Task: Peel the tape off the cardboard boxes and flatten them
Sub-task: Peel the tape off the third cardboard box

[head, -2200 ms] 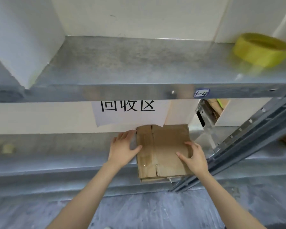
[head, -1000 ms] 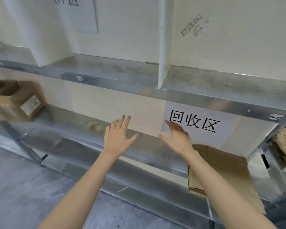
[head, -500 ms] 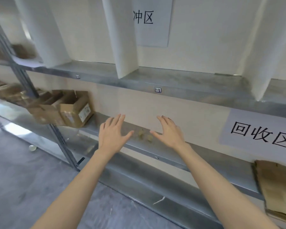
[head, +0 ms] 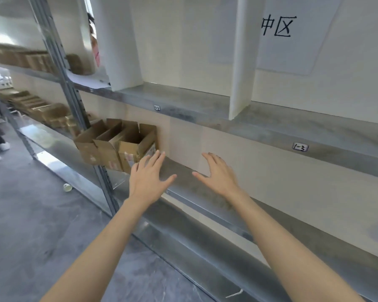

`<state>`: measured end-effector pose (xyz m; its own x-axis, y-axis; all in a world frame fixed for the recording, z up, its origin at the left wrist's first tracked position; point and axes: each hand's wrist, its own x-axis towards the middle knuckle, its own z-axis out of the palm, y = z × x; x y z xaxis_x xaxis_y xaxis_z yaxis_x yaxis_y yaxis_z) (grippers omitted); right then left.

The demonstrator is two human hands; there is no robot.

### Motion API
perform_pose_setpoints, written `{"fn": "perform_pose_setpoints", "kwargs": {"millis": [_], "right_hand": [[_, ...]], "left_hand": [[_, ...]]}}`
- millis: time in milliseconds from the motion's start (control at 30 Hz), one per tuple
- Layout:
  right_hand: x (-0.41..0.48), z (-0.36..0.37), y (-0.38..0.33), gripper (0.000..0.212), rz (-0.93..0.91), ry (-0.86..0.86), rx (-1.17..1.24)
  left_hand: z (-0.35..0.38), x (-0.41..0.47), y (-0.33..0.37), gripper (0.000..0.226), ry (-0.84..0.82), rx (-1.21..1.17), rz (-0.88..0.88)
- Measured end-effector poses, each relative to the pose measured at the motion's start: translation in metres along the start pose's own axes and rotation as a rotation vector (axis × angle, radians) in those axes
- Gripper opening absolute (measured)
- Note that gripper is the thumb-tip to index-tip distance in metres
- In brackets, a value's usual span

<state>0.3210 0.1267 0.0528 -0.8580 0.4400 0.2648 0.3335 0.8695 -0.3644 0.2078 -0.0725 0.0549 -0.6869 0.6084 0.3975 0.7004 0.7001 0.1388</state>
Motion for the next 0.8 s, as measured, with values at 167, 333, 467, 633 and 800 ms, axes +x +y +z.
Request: {"fn": "perform_pose_setpoints", "kwargs": {"millis": [167,333,467,633,800], "right_hand": [[0.076,0.042,-0.033,0.073,-0.042,-0.012,0.031],[0.160,0.076,-0.071,0.073,-0.042,-0.036,0.112],[0.209,0.106,-0.101,0.071,-0.069,-0.038,0.138],[0.239,0.140,-0.119,0.060,-0.088,-0.075,0.172],[0.258,0.167,-0.119,0.055,-0.025,-0.021,0.180]], "left_hand": [[0.015,0.049,-0.059,0.076,-0.006,0.023,-0.032],[0.029,0.101,-0.127,0.079,-0.037,0.032,-0.046],[0.040,0.136,-0.172,0.076,-0.032,0.005,-0.070],[0.067,0.164,-0.204,0.073,-0.104,-0.094,-0.080],[0.096,0.190,-0.219,0.070,-0.139,-0.170,-0.002]]}}
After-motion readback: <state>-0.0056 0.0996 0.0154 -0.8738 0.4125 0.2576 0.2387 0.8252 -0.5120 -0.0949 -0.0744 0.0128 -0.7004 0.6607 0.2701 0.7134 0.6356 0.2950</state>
